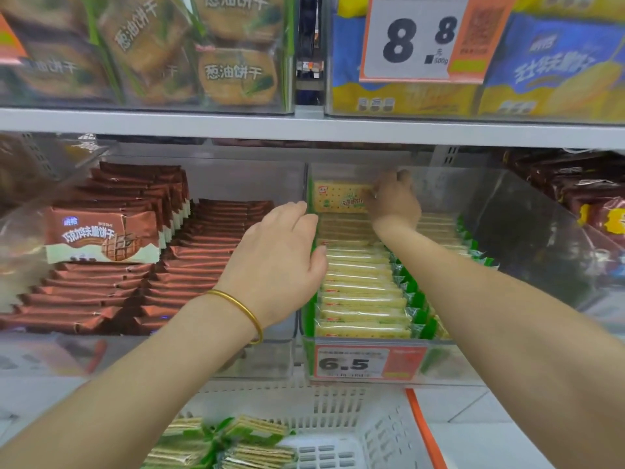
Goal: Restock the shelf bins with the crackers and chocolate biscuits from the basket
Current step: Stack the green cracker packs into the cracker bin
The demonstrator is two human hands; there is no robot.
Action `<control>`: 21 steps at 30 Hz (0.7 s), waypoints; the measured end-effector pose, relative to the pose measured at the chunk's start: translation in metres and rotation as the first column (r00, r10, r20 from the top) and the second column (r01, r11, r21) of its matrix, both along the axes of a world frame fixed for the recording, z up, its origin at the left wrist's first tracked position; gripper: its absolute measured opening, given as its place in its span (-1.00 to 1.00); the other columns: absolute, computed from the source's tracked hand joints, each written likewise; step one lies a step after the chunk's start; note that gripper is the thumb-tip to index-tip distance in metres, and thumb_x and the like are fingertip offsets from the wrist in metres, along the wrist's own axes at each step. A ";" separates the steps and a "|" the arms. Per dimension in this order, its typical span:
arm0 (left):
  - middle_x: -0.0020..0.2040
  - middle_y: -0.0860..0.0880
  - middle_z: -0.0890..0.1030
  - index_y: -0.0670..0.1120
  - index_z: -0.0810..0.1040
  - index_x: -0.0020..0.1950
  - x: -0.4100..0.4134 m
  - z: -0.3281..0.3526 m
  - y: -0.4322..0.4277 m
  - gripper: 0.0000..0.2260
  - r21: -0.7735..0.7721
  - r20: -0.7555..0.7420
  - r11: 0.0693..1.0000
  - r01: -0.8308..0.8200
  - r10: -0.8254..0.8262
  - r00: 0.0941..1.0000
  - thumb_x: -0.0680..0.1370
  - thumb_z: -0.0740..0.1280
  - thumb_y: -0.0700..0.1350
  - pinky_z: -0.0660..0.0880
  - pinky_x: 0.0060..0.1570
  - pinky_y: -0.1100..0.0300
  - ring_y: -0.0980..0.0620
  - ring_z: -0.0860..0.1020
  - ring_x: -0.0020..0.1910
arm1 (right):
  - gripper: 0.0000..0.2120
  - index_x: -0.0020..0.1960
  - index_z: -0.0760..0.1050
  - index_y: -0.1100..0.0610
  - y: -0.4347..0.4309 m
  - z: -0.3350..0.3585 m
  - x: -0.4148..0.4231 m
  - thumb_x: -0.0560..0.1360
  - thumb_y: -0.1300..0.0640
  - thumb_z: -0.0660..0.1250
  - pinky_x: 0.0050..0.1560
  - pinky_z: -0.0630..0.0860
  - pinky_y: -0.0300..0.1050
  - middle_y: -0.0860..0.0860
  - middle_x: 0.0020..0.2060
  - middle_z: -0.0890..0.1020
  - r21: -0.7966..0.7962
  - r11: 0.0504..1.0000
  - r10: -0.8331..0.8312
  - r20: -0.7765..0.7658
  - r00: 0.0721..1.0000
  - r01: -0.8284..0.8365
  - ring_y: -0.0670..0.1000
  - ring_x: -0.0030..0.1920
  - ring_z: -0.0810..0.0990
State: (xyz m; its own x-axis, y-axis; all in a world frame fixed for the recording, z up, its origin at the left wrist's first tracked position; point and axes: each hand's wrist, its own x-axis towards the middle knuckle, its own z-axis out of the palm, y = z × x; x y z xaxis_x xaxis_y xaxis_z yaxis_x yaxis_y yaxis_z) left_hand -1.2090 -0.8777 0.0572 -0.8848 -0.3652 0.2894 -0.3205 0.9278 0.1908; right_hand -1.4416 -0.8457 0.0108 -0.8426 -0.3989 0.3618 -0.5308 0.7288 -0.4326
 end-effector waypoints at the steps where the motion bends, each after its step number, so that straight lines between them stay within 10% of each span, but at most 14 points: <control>1: 0.47 -0.11 0.28 -0.17 0.36 0.40 0.000 0.000 0.000 -0.43 0.005 0.000 1.000 0.002 -0.002 1.000 0.48 -0.02 0.07 0.16 0.41 0.07 -0.04 0.18 0.48 | -0.60 0.29 0.34 0.19 0.001 0.000 -0.001 0.55 0.00 0.28 -0.06 0.50 0.07 0.16 0.26 0.37 -0.005 1.000 0.000 0.010 1.000 0.000 0.21 0.17 0.49; 14: 0.48 -0.08 0.26 -0.12 0.34 0.42 0.001 -0.004 -0.004 -0.55 0.030 -0.069 1.000 0.001 0.001 0.998 0.61 0.06 0.07 0.12 0.41 0.08 -0.01 0.16 0.48 | -0.68 0.27 0.37 0.17 0.017 0.023 0.010 0.57 0.07 0.28 -0.08 0.48 0.01 0.15 0.26 0.42 -0.017 1.000 -0.016 0.096 0.995 0.018 0.20 0.11 0.53; 21: 0.14 -0.11 0.58 -0.19 0.58 0.12 0.084 -0.024 0.033 -0.76 -0.161 -0.371 0.958 0.236 -0.281 0.885 0.52 0.21 -0.19 0.42 0.01 -0.09 -0.16 0.53 0.10 | -0.84 -0.16 0.41 -0.01 0.127 0.043 0.174 0.42 0.21 0.35 -0.26 0.44 -0.25 -0.12 -0.29 0.51 -0.413 0.774 0.527 -0.001 0.850 -0.480 -0.10 -0.31 0.51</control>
